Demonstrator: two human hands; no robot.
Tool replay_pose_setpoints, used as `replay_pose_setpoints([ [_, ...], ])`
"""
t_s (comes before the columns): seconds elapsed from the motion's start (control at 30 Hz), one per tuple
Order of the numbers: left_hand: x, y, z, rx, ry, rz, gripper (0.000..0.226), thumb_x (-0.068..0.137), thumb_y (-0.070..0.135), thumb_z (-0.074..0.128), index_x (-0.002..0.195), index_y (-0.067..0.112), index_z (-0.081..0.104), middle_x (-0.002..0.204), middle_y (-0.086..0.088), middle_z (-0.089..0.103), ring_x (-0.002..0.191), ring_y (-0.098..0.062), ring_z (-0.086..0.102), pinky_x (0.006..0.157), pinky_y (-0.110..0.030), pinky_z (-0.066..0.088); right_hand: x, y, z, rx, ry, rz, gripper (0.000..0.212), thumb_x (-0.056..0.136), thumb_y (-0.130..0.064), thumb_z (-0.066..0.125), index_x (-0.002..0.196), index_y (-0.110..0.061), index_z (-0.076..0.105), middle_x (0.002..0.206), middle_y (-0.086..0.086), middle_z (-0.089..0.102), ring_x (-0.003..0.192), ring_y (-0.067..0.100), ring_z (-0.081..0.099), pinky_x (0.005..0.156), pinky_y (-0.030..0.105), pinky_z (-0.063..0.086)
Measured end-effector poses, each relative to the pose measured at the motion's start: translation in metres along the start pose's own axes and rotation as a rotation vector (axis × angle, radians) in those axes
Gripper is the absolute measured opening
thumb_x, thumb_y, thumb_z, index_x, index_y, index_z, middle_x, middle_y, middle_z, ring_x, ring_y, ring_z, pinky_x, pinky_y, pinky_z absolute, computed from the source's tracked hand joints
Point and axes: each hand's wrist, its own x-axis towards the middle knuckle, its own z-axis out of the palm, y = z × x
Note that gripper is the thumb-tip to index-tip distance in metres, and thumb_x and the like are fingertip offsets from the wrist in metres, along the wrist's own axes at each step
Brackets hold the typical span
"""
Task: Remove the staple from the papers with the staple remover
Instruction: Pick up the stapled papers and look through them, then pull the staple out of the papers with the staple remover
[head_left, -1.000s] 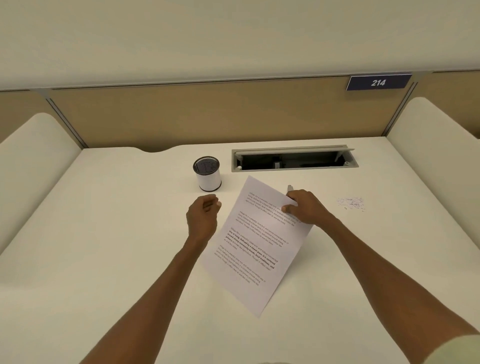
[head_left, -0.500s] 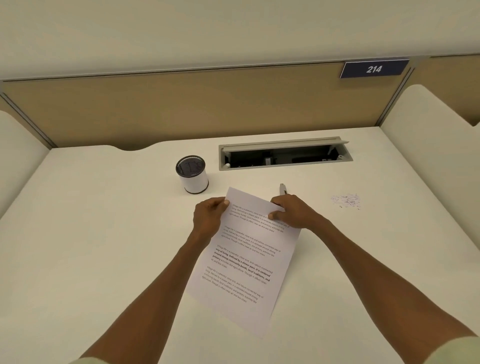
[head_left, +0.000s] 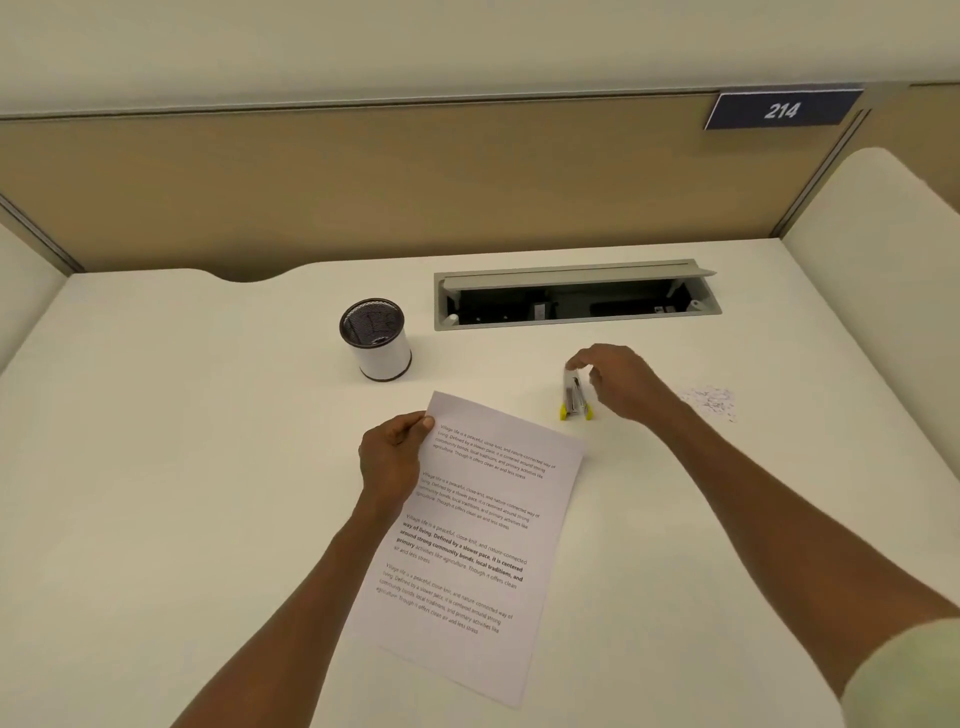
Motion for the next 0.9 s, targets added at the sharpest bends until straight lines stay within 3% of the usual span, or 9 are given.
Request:
replay_pose_setpoints([
  [0.1, 0.004, -0.001, 0.0, -0.011, 0.012, -0.005, 0.008, 0.094, 0.023, 0.069, 0.096, 0.026, 0.076, 0.091, 0.011, 0.077, 0.086, -0.012, 0.073, 0.081, -0.028, 0.055, 0.001, 0.006, -0.002, -0.357, -0.129, -0.134, 0.064, 0.08, 0.014, 0.047, 0.13, -0.024, 0.059, 0.145, 0.003, 0.044, 0.131, 0.023, 0.042, 0.089, 0.037, 0.044],
  [0.2, 0.009, -0.002, -0.001, -0.012, -0.013, -0.03, 0.013, 0.095, 0.023, 0.068, 0.101, 0.018, 0.078, 0.094, 0.006, 0.078, 0.089, -0.016, 0.074, 0.082, -0.03, 0.056, 0.005, 0.006, 0.006, -0.54, -0.164, -0.311, 0.058, 0.084, 0.007, 0.056, 0.132, -0.026, 0.057, 0.155, 0.005, 0.031, 0.134, 0.027, 0.037, 0.09, 0.038, 0.041],
  [0.37, 0.01, 0.004, -0.003, -0.029, -0.044, -0.04, 0.016, 0.095, 0.023, 0.068, 0.104, 0.015, 0.078, 0.093, 0.004, 0.079, 0.085, -0.015, 0.075, 0.074, -0.025, 0.054, 0.011, 0.01, 0.018, -0.666, -0.175, -0.508, 0.031, 0.08, 0.001, 0.066, 0.104, -0.018, 0.067, 0.138, 0.008, 0.054, 0.115, 0.03, 0.056, 0.076, 0.04, 0.049],
  [0.5, 0.005, 0.01, -0.006, -0.015, -0.043, -0.057, 0.015, 0.095, 0.026, 0.068, 0.104, 0.019, 0.079, 0.09, 0.006, 0.079, 0.082, -0.012, 0.075, 0.069, -0.022, 0.053, 0.01, 0.012, 0.016, -0.68, -0.106, -0.536, 0.028, 0.079, 0.002, 0.062, 0.1, -0.017, 0.064, 0.119, 0.001, 0.064, 0.103, 0.026, 0.059, 0.075, 0.038, 0.046],
  [0.6, -0.001, 0.014, -0.009, -0.007, -0.033, -0.057, 0.014, 0.095, 0.025, 0.068, 0.102, 0.019, 0.079, 0.087, 0.007, 0.079, 0.073, -0.006, 0.074, 0.059, -0.014, 0.051, 0.009, 0.013, 0.019, -0.598, -0.071, -0.392, 0.024, 0.085, -0.008, 0.062, 0.108, -0.014, 0.061, 0.108, 0.004, 0.066, 0.098, 0.027, 0.06, 0.082, 0.038, 0.043],
  [0.7, -0.007, 0.02, -0.012, -0.006, -0.037, -0.051, 0.012, 0.095, 0.024, 0.068, 0.1, 0.021, 0.079, 0.085, 0.008, 0.079, 0.07, -0.004, 0.073, 0.058, -0.014, 0.051, 0.004, 0.0, 0.017, -0.312, -0.054, -0.195, 0.027, 0.089, -0.025, 0.065, 0.109, -0.011, 0.053, 0.101, 0.007, 0.065, 0.086, 0.029, 0.059, 0.072, 0.036, 0.042],
  [0.8, -0.013, 0.026, -0.016, 0.005, -0.056, -0.027, 0.01, 0.094, 0.025, 0.069, 0.097, 0.024, 0.079, 0.083, 0.01, 0.078, 0.072, -0.006, 0.073, 0.064, -0.02, 0.053, -0.003, -0.023, 0.01, 0.014, -0.026, -0.07, 0.024, 0.088, -0.024, 0.066, 0.101, -0.013, 0.047, 0.095, 0.0, 0.06, 0.079, 0.022, 0.054, 0.062, 0.032, 0.039],
  [0.9, -0.019, 0.035, -0.019, 0.024, -0.086, 0.009, 0.01, 0.094, 0.025, 0.069, 0.096, 0.025, 0.079, 0.082, 0.012, 0.078, 0.07, -0.003, 0.072, 0.058, -0.014, 0.05, -0.007, -0.045, 0.005, 0.165, -0.021, -0.052, 0.022, 0.089, -0.021, 0.063, 0.096, -0.017, 0.042, 0.084, 0.002, 0.061, 0.07, 0.023, 0.055, 0.059, 0.034, 0.042],
])
